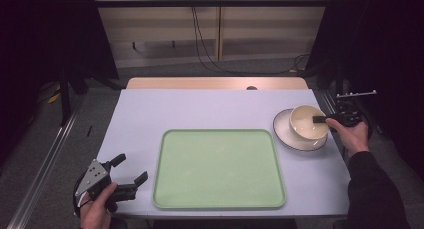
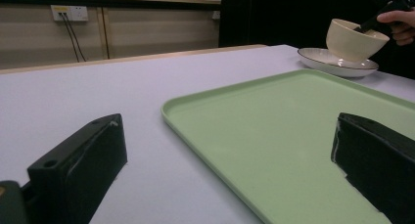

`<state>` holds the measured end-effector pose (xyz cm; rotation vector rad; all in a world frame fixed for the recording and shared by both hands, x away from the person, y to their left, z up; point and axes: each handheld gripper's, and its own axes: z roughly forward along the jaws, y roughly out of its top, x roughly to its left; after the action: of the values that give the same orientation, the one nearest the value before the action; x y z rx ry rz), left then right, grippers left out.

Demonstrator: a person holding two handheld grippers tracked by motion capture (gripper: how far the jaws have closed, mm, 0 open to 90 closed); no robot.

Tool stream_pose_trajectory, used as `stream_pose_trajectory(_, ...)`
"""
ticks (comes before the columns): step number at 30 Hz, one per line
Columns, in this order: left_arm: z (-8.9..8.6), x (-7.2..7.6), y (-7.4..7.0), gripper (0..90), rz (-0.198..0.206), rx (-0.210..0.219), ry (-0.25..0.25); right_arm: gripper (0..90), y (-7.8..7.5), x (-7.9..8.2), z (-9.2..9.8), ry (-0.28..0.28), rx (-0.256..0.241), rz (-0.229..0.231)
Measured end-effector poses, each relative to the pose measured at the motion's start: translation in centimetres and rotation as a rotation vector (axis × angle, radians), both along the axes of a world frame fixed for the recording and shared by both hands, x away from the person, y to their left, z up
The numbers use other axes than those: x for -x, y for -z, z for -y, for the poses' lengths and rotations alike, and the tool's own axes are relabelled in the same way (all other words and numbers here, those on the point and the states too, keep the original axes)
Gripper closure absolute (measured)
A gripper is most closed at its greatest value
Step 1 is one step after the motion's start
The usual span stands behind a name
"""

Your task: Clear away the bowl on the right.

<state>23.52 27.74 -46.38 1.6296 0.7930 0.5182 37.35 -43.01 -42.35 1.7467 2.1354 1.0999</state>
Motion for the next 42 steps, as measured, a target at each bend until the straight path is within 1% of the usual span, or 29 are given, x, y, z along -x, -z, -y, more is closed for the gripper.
stream_pose_trajectory(1,0.0,0.0,0.0,0.1,0.0,0.0,0.0,83.8,0.0,0.0,0.0,0.0,0.0,0.0)
stream_pose_trajectory(2,0.0,0.0,0.0,0.0,0.001,-0.004,-0.005,83.8,-0.1,0.1,0.0,0.001,-0.001,0.01)
stream_pose_trajectory(5,0.0,0.0,0.0,0.0,0.0,-0.004,0.0,83.7,-0.2,0.1,0.0,-0.005,-0.008,0.017)
stream_pose_trajectory(6,0.0,0.0,0.0,0.0,0.002,-0.002,-0.007,83.8,-0.4,0.2,0.0,-0.003,-0.009,0.02)
stream_pose_trajectory(7,0.0,0.0,0.0,0.0,0.002,0.001,-0.007,83.8,-0.5,0.2,0.0,-0.006,-0.013,0.028)
stream_pose_trajectory(8,0.0,0.0,0.0,0.1,0.002,-0.006,-0.003,83.7,-0.8,0.4,0.0,-0.009,-0.022,0.034)
stream_pose_trajectory(11,0.0,0.0,0.0,0.0,0.002,-0.001,-0.006,83.8,-1.0,0.5,0.0,-0.014,-0.026,0.046)
stream_pose_trajectory(14,0.0,0.0,0.0,0.0,0.001,0.002,-0.004,83.7,-1.3,0.6,0.0,-0.025,-0.044,0.054)
stream_pose_trajectory(15,0.0,0.0,0.0,0.1,0.003,-0.008,-0.002,83.8,-1.4,0.7,0.1,-0.025,-0.054,0.06)
stream_pose_trajectory(16,0.0,0.0,0.0,0.0,0.001,0.006,-0.008,83.7,-1.5,0.7,0.0,-0.022,-0.051,0.066)
stream_pose_trajectory(18,0.0,0.0,0.0,0.0,0.002,0.004,-0.008,83.7,-1.8,0.8,0.0,-0.03,-0.053,0.072)
stream_pose_trajectory(19,0.0,0.0,0.0,0.0,0.003,-0.005,-0.003,83.7,-1.8,0.8,0.0,-0.03,-0.053,0.072)
stream_pose_trajectory(21,0.0,0.0,0.0,0.0,0.003,0.0,-0.006,83.7,-1.9,0.9,-0.1,-0.032,-0.051,0.079)
stream_pose_trajectory(23,0.0,0.0,0.0,0.0,0.003,-0.008,-0.002,83.7,-2.1,1.0,-0.2,-0.039,-0.057,0.081)
stream_pose_trajectory(24,0.1,0.0,0.0,0.0,0.001,0.002,-0.005,83.7,-2.1,1.0,-0.2,-0.039,-0.057,0.083)
stream_pose_trajectory(27,0.1,0.0,0.0,0.0,0.0,0.002,-0.004,83.6,-2.3,1.2,-0.2,-0.044,-0.061,0.097)
stream_pose_trajectory(29,0.0,0.0,0.0,0.0,0.002,-0.007,-0.003,83.6,-2.4,1.2,-0.2,-0.049,-0.06,0.101)
stream_pose_trajectory(31,0.0,0.0,0.0,0.0,0.001,0.003,-0.009,83.6,-2.6,1.3,-0.3,-0.049,-0.065,0.107)
stream_pose_trajectory(33,0.0,0.0,0.0,0.0,0.002,0.003,-0.008,83.6,-2.8,1.3,-0.4,-0.056,-0.07,0.122)
stream_pose_trajectory(34,-0.1,0.0,0.0,0.0,0.003,-0.009,-0.001,83.6,-2.9,1.4,-0.5,-0.06,-0.075,0.121)
stream_pose_trajectory(35,0.0,0.0,0.0,0.1,0.001,0.003,-0.004,83.6,-3.0,1.4,-0.6,-0.067,-0.076,0.129)
stream_pose_trajectory(37,0.0,0.0,0.0,0.1,0.001,0.0,-0.004,83.6,-3.3,1.5,-0.8,-0.077,-0.078,0.135)
stream_pose_trajectory(38,-0.1,0.0,0.0,0.0,0.003,-0.008,-0.003,83.6,-3.4,1.5,-0.9,-0.081,-0.077,0.141)
stream_pose_trajectory(40,0.0,0.0,0.0,0.0,0.001,0.002,-0.004,83.6,-3.6,1.5,-1.1,-0.093,-0.079,0.148)
stream_pose_trajectory(42,0.0,0.0,0.0,0.0,0.001,-0.001,-0.003,83.6,-3.8,1.5,-1.3,-0.098,-0.079,0.15)
